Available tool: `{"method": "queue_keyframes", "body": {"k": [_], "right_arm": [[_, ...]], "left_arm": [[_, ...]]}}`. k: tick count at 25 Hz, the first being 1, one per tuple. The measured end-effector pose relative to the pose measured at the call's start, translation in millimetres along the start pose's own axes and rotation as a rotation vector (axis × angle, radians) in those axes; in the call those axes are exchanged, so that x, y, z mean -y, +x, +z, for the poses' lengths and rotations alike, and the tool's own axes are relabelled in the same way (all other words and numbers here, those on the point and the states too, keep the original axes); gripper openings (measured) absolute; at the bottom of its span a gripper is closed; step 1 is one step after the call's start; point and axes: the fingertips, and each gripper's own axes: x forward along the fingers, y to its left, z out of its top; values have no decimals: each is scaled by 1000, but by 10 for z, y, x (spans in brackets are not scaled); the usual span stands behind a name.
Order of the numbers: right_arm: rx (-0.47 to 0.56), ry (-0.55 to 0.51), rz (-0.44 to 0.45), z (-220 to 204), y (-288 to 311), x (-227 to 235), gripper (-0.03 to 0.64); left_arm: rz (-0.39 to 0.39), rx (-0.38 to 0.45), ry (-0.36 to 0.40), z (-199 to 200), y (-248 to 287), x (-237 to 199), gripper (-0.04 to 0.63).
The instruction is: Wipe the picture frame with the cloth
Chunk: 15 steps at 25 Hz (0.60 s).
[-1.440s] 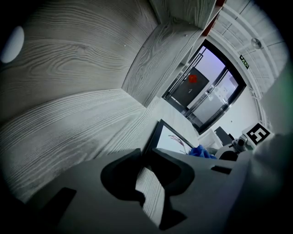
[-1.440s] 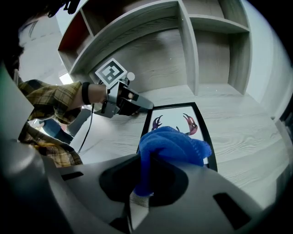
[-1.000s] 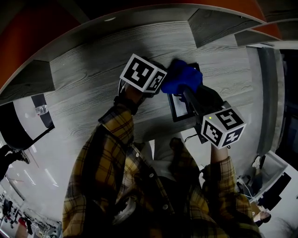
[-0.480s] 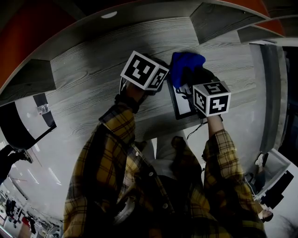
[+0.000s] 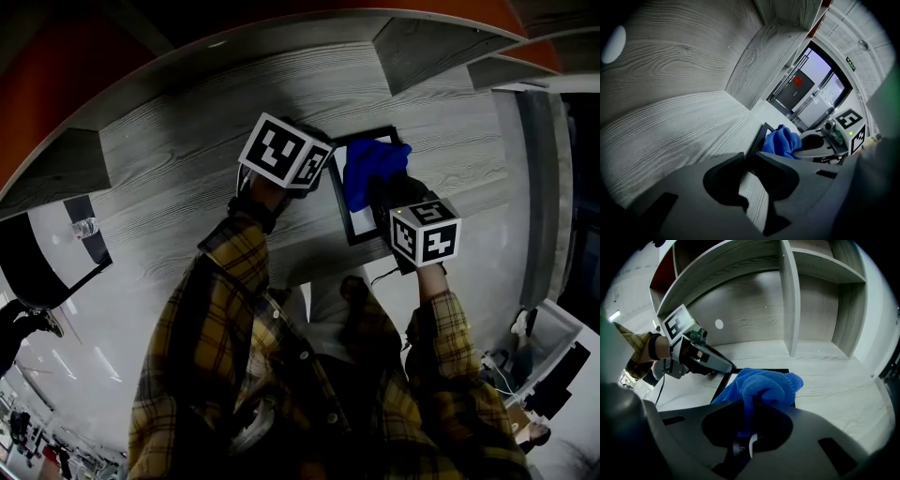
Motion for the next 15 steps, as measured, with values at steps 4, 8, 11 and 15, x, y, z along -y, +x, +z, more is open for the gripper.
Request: {"method": "queue_keyframes", "body": {"k": [4,8,11,15], "right_arm": [[-29,23,7,-194,-137,-57,48],[-56,40,22,-382,-284,-153,48],[-68,66,25,-572,-404,-175,48],[-65,88,17,-669,-587,-205,48]], "left_arm": [[-2,-1,-1,4,1,1,74],[-3,-3,-3,2,-4,-1,72],[-2,-3,-4,-2,-8,-1,74],[-4,-2,-2,5,-1,2,72]]}}
